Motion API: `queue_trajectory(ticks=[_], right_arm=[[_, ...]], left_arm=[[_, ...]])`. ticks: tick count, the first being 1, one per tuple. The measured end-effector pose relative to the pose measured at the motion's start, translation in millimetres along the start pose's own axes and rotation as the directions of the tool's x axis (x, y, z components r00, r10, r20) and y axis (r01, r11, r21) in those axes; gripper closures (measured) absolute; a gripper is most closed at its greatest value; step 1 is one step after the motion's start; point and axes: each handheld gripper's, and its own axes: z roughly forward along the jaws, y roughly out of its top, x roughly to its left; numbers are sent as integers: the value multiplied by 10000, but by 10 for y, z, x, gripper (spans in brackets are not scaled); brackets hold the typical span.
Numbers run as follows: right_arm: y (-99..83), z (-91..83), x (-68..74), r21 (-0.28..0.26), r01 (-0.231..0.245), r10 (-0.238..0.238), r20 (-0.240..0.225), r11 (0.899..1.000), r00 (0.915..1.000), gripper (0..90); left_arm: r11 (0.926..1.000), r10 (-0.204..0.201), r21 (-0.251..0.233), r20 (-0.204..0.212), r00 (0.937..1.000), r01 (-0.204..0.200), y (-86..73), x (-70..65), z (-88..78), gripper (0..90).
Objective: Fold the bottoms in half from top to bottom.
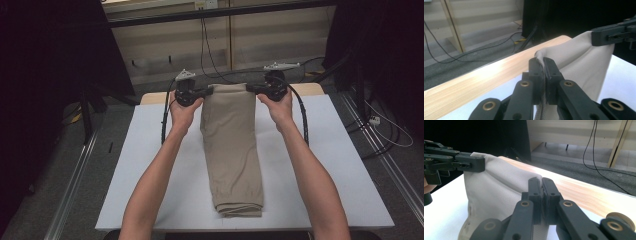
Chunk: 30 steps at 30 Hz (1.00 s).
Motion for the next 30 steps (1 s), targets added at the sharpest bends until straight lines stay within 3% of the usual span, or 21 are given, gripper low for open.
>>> queue_trajectory(ticks=[4,11,17,21,24,26,30], right_arm=[[-28,-93,55,-188,10,-13,-146,9998,9999,868],[-46,-293,162,-330,360,-374,-425,9988,9984,867],[-134,-465,240,-372,447,-472,-672,9983,9966,867],[-216,-592,297,-493,162,-213,-1045,9987,9943,868],[-262,-678,371,-462,350,-401,-1153,9983,9925,867],[-299,-730,423,-410,423,-471,-1242,9983,9911,867],[-403,-857,544,-380,694,-744,-1507,9969,9858,867]], left_arm=[[9995,292,-94,161,9994,-291,6,-88,-125,861],[9988,422,-288,544,9976,-407,-32,-226,-269,862],[9958,889,-289,898,9920,-867,-64,-406,-436,861],[9944,1039,-297,1181,9875,-1011,-113,-500,-562,861],[9934,1141,-239,1283,9851,-1120,-157,-571,-641,861],[9957,895,-372,1420,9858,-850,-185,-611,-706,861],[9953,946,-349,1634,9820,-901,-281,-705,-804,861]])
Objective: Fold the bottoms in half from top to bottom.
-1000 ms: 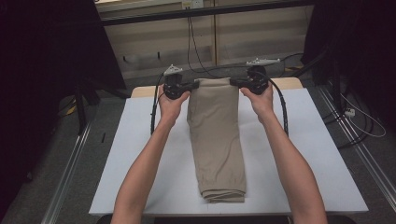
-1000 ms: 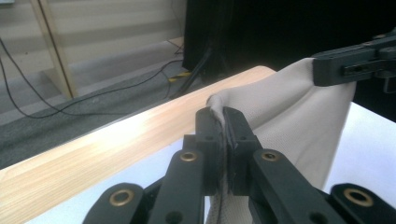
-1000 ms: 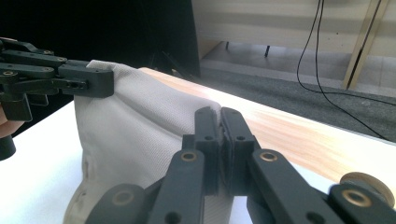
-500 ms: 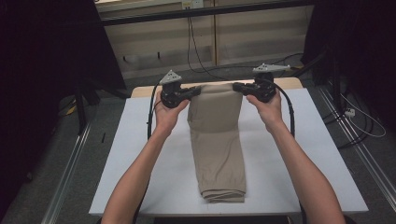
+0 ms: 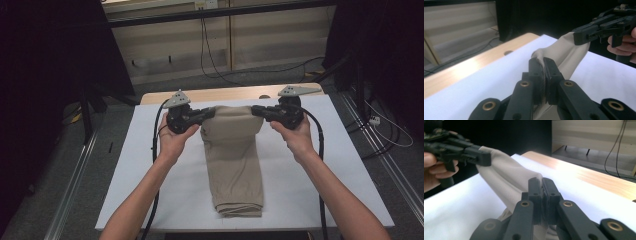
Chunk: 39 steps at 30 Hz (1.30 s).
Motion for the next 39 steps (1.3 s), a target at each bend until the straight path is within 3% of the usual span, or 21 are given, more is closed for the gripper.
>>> queue_trajectory(ticks=[12,25,32,38,39], right_arm=[[-358,-176,286,609,302,-267,-580,9977,9980,867],[-658,-328,523,1114,469,-353,-1042,9927,9939,866],[-887,-333,602,1720,569,-364,-1201,9835,9921,865],[-1034,-320,645,2134,664,-354,-1459,9747,9887,864],[-1058,-318,658,2239,698,-372,-1467,9721,9885,863]], left_arm=[[9955,408,835,542,9977,-453,-277,-315,-178,860],[9877,462,1426,1243,9912,-639,-574,-566,-303,859],[9769,318,2038,1623,9862,-650,-832,-667,-279,852],[9636,308,2558,1809,9830,-773,-959,-728,-285,848],[9647,212,2542,1847,9826,-686,-986,-743,-281,846]])
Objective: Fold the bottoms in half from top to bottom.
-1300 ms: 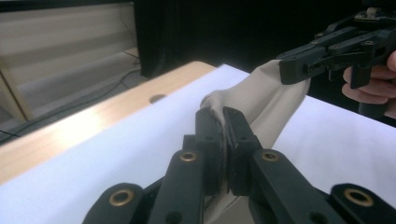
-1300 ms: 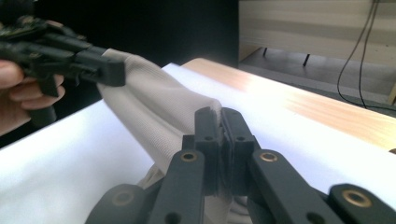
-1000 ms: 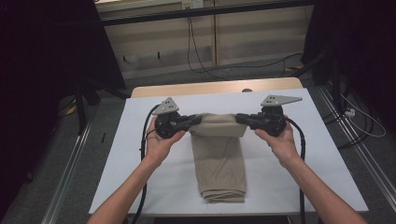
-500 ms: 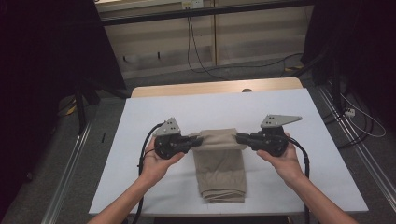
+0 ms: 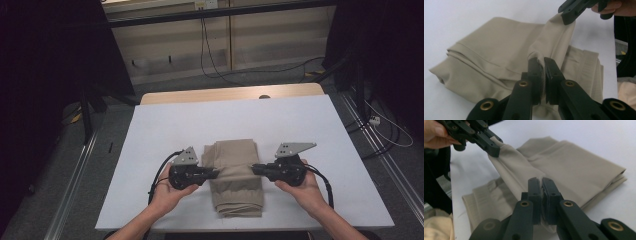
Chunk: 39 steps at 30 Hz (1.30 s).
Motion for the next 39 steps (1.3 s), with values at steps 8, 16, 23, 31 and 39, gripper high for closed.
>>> queue_trajectory(ticks=[8,16,23,31,39], right_arm=[[-124,8,112,589,146,-141,-96,9982,9999,855],[-274,-38,191,1088,4,21,-227,9941,9997,816],[-320,-71,263,1214,120,-76,-370,9925,9993,770],[-395,-87,410,1563,424,-380,-312,9868,9988,830],[-510,-88,582,1869,472,-452,-148,9812,9989,805]], left_arm=[[9984,268,485,421,9988,-289,-113,-149,31,832],[9990,282,335,666,9974,-305,-110,-195,28,741],[9956,628,655,691,9956,-673,-113,-251,118,684],[9862,1096,1174,631,9920,-1164,-185,-471,94,873],[9862,883,1325,831,9926,-988,-326,-605,67,864]])
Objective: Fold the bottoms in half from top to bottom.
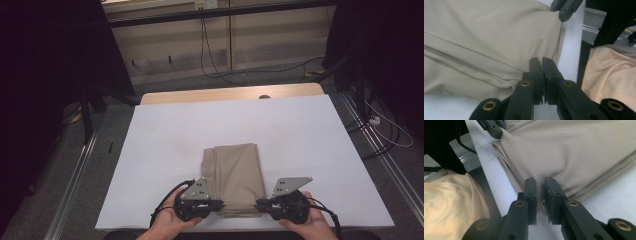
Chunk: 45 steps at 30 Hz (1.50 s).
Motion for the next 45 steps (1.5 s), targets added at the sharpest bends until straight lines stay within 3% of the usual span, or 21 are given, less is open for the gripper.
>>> queue_trajectory(ticks=[3,6,8,10,13,18,20,22,27,29,32,34,37,38,39,40,42,44,45], right_arm=[[-49,12,44,-13,-75,75,62,10000,10000,772],[-65,9,63,24,-155,155,69,9999,9999,742],[-64,7,56,15,-178,178,-30,9998,9998,706],[-52,10,50,-73,-292,291,-200,9995,9994,638],[-12,13,68,-355,-215,214,-49,9991,9998,537],[26,16,24,-749,-477,485,91,9961,9988,443],[46,14,-9,-950,-680,721,397,9932,9966,348],[72,-3,-44,-1192,-678,739,481,9906,9961,331],[135,-61,-164,-1771,-742,937,1045,9814,9901,195],[148,-95,-233,-1966,-832,1108,1337,9769,9848,155],[144,-166,-338,-2265,-1183,1525,1401,9668,9783,97],[132,-231,-383,-2389,-1059,1486,1687,9653,9744,75],[123,-329,-457,-2646,-1045,1672,2268,9587,9595,67],[123,-358,-479,-2684,-1034,1745,2566,9578,9506,80],[122,-379,-498,-2729,-981,1795,2921,9570,9394,89],[116,-399,-522,-2795,-1006,1877,3054,9549,9335,92],[99,-440,-583,-2952,-1301,2170,2843,9465,9338,77],[84,-473,-632,-3025,-1343,2285,3018,9437,9256,75],[76,-489,-654,-3069,-1412,2373,3032,9412,9229,77]], left_arm=[[9988,425,257,-205,9989,-419,-8,-67,1,856],[9997,142,216,45,9999,-143,-41,-97,2,836],[9992,294,273,73,9995,-296,-45,-105,2,829],[9996,153,232,120,9998,-156,-37,-79,6,827],[9998,-116,-177,163,9998,118,-18,-70,6,746],[9964,-397,-765,-481,9981,360,11,-33,-43,589],[9943,-666,-891,-849,9942,590,4,27,-61,518],[9917,-968,-946,-971,9906,877,-7,86,-76,432],[9849,-1343,-1328,-1780,9748,1114,2,217,-113,229],[9843,-1371,-1389,-2117,9677,1090,8,284,-146,176],[9782,-1588,-1700,-2399,9577,1197,1,384,-216,122],[9732,-1744,-1905,-2476,9530,1285,-7,446,-270,98],[9631,-2082,-2239,-2675,9408,1494,-16,518,-344,72],[9623,-2115,-2268,-2783,9369,1499,-17,539,-372,67],[9620,-2026,-2365,-2843,9371,1363,-17,559,-392,61],[9628,-1950,-2391,-2914,9365,1261,-16,573,-414,56],[9587,-2069,-2548,-3182,9252,1268,-29,593,-462,54],[9531,-2260,-2658,-3064,9247,1449,-63,631,-518,52],[9532,-2258,-2678,-3209,9198,1406,-86,651,-551,51]])
